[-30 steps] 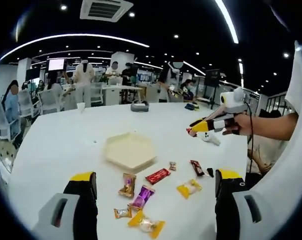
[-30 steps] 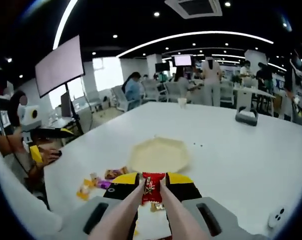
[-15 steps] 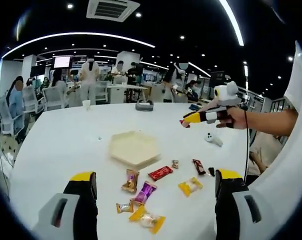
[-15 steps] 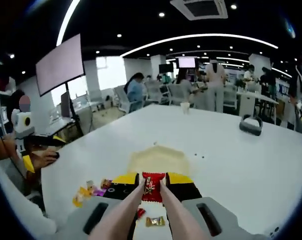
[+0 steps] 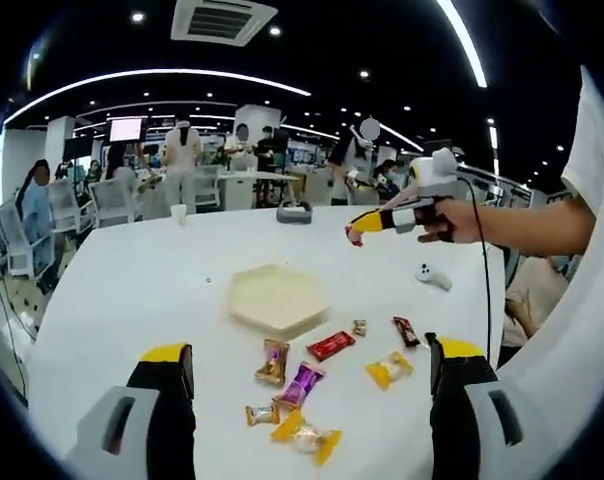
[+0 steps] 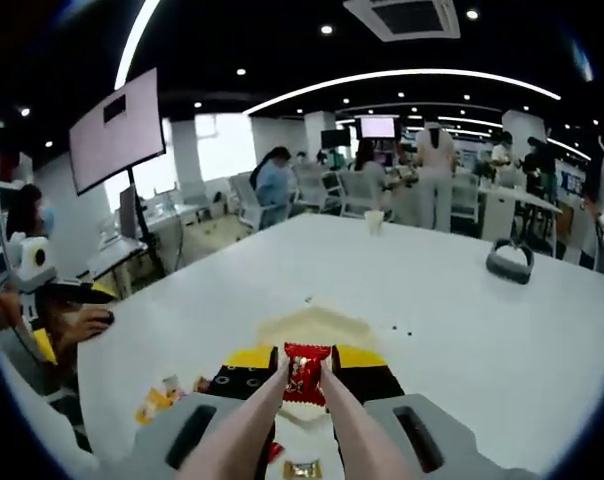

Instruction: Place the target food into the container with the food tongs after gripping and lifting it, then release it inside without dropping or visibly crushing the food.

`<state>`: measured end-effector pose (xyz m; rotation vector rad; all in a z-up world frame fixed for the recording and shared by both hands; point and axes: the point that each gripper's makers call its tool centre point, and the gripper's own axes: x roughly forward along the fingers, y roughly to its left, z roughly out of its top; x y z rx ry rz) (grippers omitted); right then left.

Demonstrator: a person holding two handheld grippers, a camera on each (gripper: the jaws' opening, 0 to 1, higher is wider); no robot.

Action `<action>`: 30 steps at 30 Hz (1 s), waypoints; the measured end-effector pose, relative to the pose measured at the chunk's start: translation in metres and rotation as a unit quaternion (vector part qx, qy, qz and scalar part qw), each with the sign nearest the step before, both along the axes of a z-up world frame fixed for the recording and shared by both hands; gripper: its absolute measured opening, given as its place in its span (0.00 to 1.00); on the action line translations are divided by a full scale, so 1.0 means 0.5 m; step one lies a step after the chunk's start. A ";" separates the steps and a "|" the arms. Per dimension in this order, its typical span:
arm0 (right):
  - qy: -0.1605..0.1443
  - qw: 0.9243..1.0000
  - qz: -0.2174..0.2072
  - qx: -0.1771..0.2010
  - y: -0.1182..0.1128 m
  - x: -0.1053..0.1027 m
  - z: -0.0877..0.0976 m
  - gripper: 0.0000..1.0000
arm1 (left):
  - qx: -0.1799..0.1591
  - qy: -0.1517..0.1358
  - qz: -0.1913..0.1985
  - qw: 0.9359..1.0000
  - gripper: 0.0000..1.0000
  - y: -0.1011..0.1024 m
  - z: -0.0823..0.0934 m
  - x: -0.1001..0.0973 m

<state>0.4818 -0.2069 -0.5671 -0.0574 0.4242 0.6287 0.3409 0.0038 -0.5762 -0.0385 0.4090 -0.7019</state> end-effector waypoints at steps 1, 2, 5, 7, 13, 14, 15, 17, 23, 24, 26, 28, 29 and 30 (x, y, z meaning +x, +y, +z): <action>0.002 1.000 -0.002 0.004 0.003 0.006 -0.001 0.20 | -0.009 0.003 0.004 1.000 0.99 0.003 0.000 0.002; 0.002 1.000 -0.010 0.009 0.003 0.010 0.001 0.20 | -0.010 0.006 0.004 1.000 0.99 0.005 -0.003 0.003; -0.001 1.000 -0.015 0.014 0.004 0.016 0.003 0.20 | -0.006 0.015 -0.006 1.000 0.99 -0.002 -0.008 0.005; 0.002 1.000 -0.019 0.017 0.000 0.024 -0.001 0.20 | -0.001 0.014 -0.011 1.000 0.99 -0.006 -0.006 0.009; 0.000 1.000 -0.013 0.007 0.001 0.052 -0.002 0.20 | -0.007 0.002 -0.003 1.000 0.99 -0.006 0.008 0.019; 0.000 1.000 -0.014 0.009 0.002 0.054 0.001 0.20 | -0.001 0.006 -0.005 1.000 0.99 -0.009 -0.002 0.019; -0.001 1.000 -0.015 0.011 0.003 0.056 0.006 0.20 | -0.001 0.008 -0.006 1.000 0.99 -0.010 -0.004 0.018; -0.002 1.000 -0.015 0.011 0.002 0.056 0.007 0.20 | -0.002 0.013 -0.017 1.000 0.99 -0.019 -0.004 0.011; 0.004 1.000 -0.019 0.001 -0.006 0.046 0.001 0.20 | -0.008 0.011 -0.032 0.999 0.99 -0.046 -0.006 0.014; 0.006 1.000 -0.020 0.002 -0.006 0.045 0.001 0.20 | -0.007 0.011 -0.035 0.999 0.99 -0.050 -0.008 0.015; 0.003 1.000 -0.020 -0.007 -0.012 0.044 0.001 0.20 | -0.003 0.013 -0.044 0.999 0.99 -0.058 -0.012 0.015; 0.006 1.000 -0.023 -0.005 -0.016 0.045 0.000 0.20 | 0.004 0.014 -0.052 0.999 0.99 -0.063 -0.014 0.014; 0.006 1.000 -0.023 -0.006 -0.018 0.046 -0.001 0.20 | 0.006 0.011 -0.054 0.998 0.99 -0.062 -0.013 0.013; 0.006 1.000 -0.023 -0.008 -0.019 0.047 -0.001 0.20 | 0.009 0.008 -0.056 0.998 0.99 -0.062 -0.012 0.013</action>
